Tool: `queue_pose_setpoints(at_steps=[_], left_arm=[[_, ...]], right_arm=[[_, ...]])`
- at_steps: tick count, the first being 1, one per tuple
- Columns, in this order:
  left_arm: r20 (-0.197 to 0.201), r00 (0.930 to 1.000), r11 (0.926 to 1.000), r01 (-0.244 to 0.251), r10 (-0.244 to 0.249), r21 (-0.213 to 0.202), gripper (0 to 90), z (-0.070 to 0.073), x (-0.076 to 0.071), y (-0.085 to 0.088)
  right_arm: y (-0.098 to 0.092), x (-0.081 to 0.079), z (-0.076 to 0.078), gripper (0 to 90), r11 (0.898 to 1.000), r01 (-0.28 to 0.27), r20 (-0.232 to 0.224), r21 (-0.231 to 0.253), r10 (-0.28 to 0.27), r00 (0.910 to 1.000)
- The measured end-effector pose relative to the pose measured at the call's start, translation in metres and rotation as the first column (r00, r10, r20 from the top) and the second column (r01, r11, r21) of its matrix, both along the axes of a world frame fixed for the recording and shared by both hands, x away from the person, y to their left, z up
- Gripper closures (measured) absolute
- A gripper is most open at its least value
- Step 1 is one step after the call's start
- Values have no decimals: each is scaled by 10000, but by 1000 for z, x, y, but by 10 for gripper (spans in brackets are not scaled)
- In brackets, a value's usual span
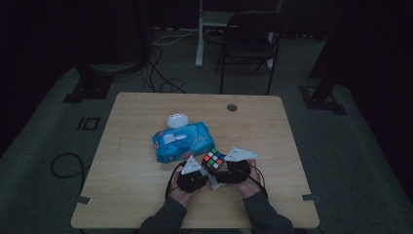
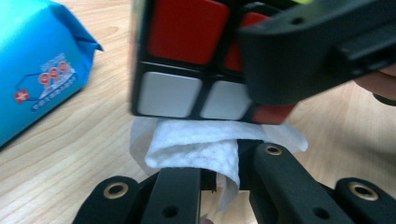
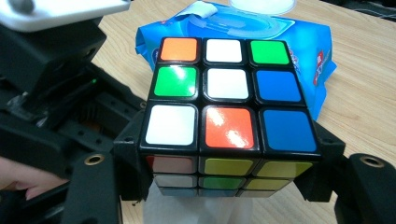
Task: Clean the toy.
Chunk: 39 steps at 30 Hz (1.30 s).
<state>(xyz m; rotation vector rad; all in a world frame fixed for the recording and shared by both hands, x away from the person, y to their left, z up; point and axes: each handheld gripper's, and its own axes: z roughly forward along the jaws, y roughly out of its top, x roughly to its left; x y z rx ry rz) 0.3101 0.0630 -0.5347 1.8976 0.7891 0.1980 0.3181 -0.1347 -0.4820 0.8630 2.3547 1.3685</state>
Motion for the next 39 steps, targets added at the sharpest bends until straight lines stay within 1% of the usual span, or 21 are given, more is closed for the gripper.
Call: queue_pose_setpoints(at_steps=[1,5,8,10,15,16,20,22,23,27,28,32,33,35,39], left_arm=[[-19,9998,9998,-196,196,-31,852,0,2,3],[-21,9979,9979,-646,646,-30,852,1,7,11],[0,9963,9962,-860,860,-124,853,1,10,15],[21,9963,9962,-854,855,-144,853,1,11,16],[37,9975,9974,-702,703,-173,853,1,10,14],[49,9982,9980,-595,596,-202,853,1,9,12],[66,9993,9984,-376,379,-410,853,2,8,7],[61,9994,9985,-331,334,-437,853,2,8,6],[51,9997,9986,-230,233,-481,853,2,7,3],[-27,9999,9974,-113,111,-715,853,2,5,-1],[-50,10000,9974,-60,56,-716,853,2,4,-2],[-66,9999,9970,114,-120,-765,853,1,1,-6],[-68,9997,9961,246,-252,-843,853,2,-1,-9],[-44,9994,9956,337,-343,-879,853,2,-3,-11],[-53,9995,9958,320,-326,-859,853,2,-4,-11]], right_arm=[[0,-1,0,346,10000,1,-2,-16,-1,10000],[-1,-1,0,346,10000,-11,-73,7,11,10000],[-1,-2,0,346,10000,-18,-109,49,19,9999],[-1,-2,0,347,10000,-29,-125,92,30,9999],[0,-1,1,346,9998,-26,-141,181,29,9999],[0,-1,1,346,9997,-31,-143,259,35,9999],[1,-1,3,347,9992,-70,-146,390,75,9999],[2,-1,4,346,9991,-32,-157,419,39,9999],[2,0,5,347,9990,4,-167,458,3,9999],[2,2,6,347,9984,81,-201,567,-70,9998],[2,2,6,347,9981,82,-227,614,-68,9997],[3,3,7,347,9978,90,-211,661,-77,9997],[4,4,7,347,9975,110,-177,695,-98,9998],[4,4,7,347,9976,170,-167,667,-159,9997],[4,5,6,347,9980,181,-187,600,-170,9997]])
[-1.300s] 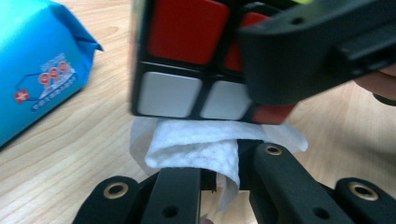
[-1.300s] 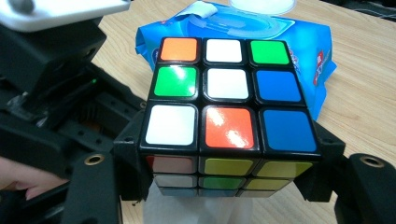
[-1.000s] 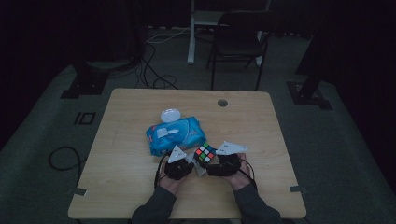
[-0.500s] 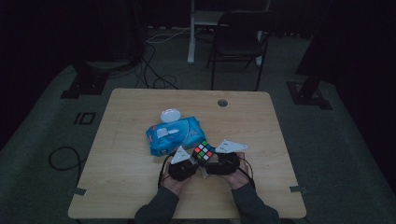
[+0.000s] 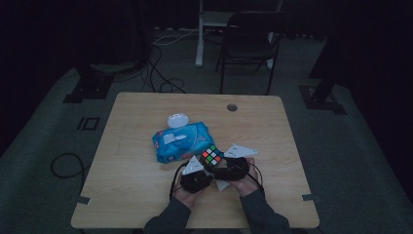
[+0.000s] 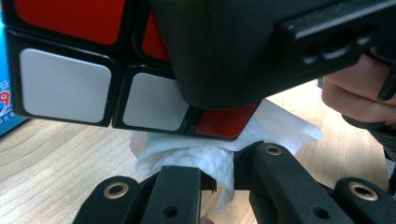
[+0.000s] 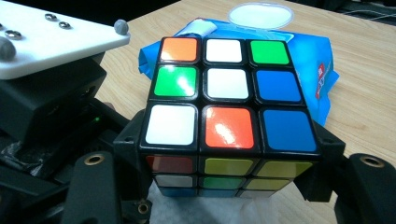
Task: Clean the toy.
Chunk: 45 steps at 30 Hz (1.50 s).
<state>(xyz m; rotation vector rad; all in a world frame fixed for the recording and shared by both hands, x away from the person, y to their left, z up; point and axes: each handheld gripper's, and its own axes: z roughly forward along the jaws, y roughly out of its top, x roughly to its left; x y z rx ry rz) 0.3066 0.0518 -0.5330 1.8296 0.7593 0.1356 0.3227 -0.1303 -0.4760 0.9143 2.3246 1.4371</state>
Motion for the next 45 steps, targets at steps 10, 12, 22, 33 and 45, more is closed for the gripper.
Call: queue_pose_setpoints(at_steps=[10,12,22,33,45], left_arm=[[-96,9972,9972,-737,738,98,853,0,9,18],[-104,9952,9952,-976,976,30,853,0,12,26],[-24,9876,9874,-1567,1568,235,854,10,28,51],[24,9928,9915,-1198,1198,513,853,23,40,56],[-367,9989,9940,341,-304,1041,853,34,55,53]], right_arm=[[-5,-2,0,346,9999,-126,-129,-61,125,9998],[-6,-3,-1,347,9999,-144,-167,-94,143,9998],[-8,-5,-7,346,9990,-243,-301,-367,232,9993],[0,-8,-13,346,9967,-647,-377,-498,629,9973],[11,-13,-19,346,9886,-1356,-365,-655,1334,9904]])
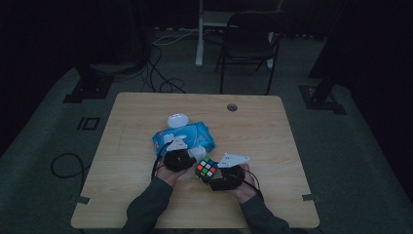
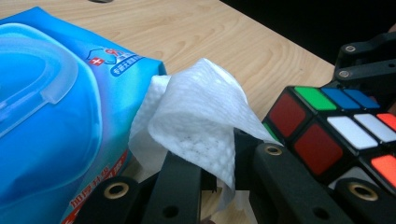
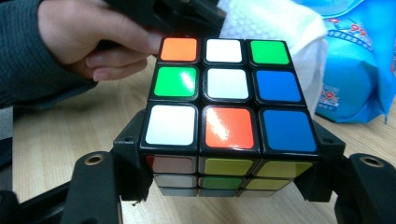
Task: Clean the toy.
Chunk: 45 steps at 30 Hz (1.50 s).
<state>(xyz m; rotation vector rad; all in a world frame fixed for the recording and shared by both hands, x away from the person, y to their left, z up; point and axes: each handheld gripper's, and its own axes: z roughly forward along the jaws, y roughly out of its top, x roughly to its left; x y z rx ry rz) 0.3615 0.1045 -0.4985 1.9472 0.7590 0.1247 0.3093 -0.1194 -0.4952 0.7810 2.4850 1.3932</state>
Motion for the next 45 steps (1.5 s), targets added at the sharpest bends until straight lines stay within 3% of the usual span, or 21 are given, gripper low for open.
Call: queue_pose_setpoints(at_steps=[11,21,27,32,45], left_arm=[[-308,9955,9952,903,-892,381,853,6,9,-9],[-596,9832,9839,1750,-1727,356,854,4,14,-12],[-616,9799,9812,1916,-1900,226,854,4,14,-9],[-534,9793,9785,1982,-1952,564,854,9,14,-10],[-622,9709,9692,2353,-2311,726,854,13,13,-10]], right_arm=[[8,-3,-4,346,9985,-534,-2,-110,534,9986],[11,-7,-2,346,9950,-992,229,-121,995,9948],[11,-8,-2,346,9935,-1121,221,-175,1124,9934],[13,-8,-5,346,9922,-1179,196,-399,1188,9927],[15,-8,-6,346,9905,-1273,180,-522,1283,9916]])
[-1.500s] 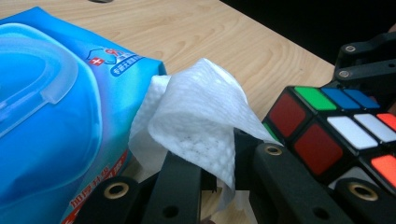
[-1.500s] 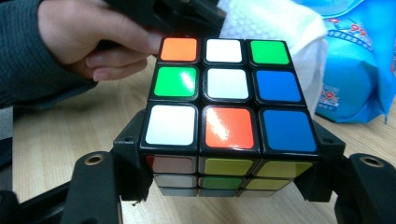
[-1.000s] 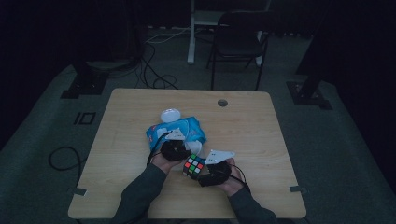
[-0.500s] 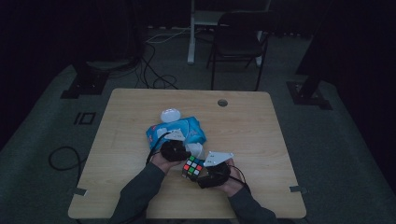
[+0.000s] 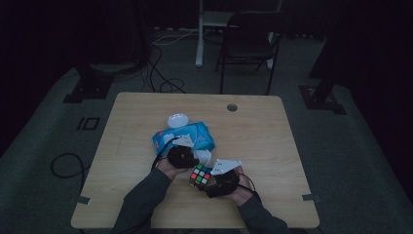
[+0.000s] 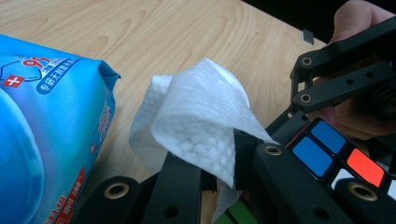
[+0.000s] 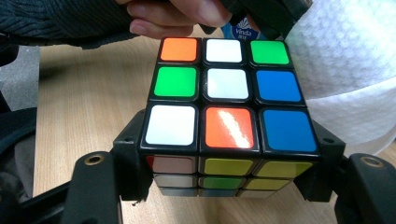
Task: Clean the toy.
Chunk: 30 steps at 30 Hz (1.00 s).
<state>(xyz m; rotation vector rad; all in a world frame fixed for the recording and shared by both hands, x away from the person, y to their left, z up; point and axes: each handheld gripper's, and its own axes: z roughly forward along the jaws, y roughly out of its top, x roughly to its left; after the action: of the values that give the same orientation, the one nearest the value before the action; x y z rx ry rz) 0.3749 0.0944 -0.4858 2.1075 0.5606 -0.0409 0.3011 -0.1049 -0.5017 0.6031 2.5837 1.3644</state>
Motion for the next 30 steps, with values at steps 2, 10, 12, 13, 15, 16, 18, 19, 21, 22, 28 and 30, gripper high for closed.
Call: queue_pose_setpoints(at_steps=[2,10,12,13,15,16,18,19,21,22,28,30], left_arm=[[36,10000,10000,-19,19,-4,854,1,0,1],[421,9981,9989,-455,451,98,855,7,-4,6],[539,9970,9985,-555,552,38,855,9,-6,7],[558,9966,9982,-597,598,-35,856,10,-6,8],[632,9959,9979,-645,647,-54,855,11,-7,10],[632,9959,9979,-645,647,-54,855,11,-7,10],[684,9955,9978,-656,661,-89,856,12,-10,13],[684,9955,9978,-656,661,-89,856,12,-10,13],[772,9950,9980,-637,640,-56,856,13,-12,12],[833,9944,9979,-651,650,-15,856,13,-14,12],[895,9933,9973,-726,734,-120,856,13,-17,13],[897,9933,9974,-718,723,-97,856,13,-18,13]], right_arm=[[0,0,0,346,10000,17,11,-9,-17,10000],[-4,3,-2,346,9993,352,-30,-98,-352,9994],[-4,3,-1,346,9992,385,-50,-52,-385,9992],[-4,3,-1,346,9992,401,-57,-52,-402,9992],[-5,4,-2,346,9989,450,-52,-109,-451,9990],[-5,4,-2,346,9989,450,-52,-109,-451,9990],[-7,6,-2,346,9978,647,-86,-127,-648,9979],[-7,7,-2,346,9974,707,-111,-113,-708,9974],[-8,8,-2,346,9969,787,-101,-93,-788,9968],[-9,8,-2,346,9967,806,-91,-89,-807,9967],[-10,9,-2,346,9963,859,-103,-63,-860,9962],[-10,9,-2,346,9963,860,-95,-79,-861,9962]])
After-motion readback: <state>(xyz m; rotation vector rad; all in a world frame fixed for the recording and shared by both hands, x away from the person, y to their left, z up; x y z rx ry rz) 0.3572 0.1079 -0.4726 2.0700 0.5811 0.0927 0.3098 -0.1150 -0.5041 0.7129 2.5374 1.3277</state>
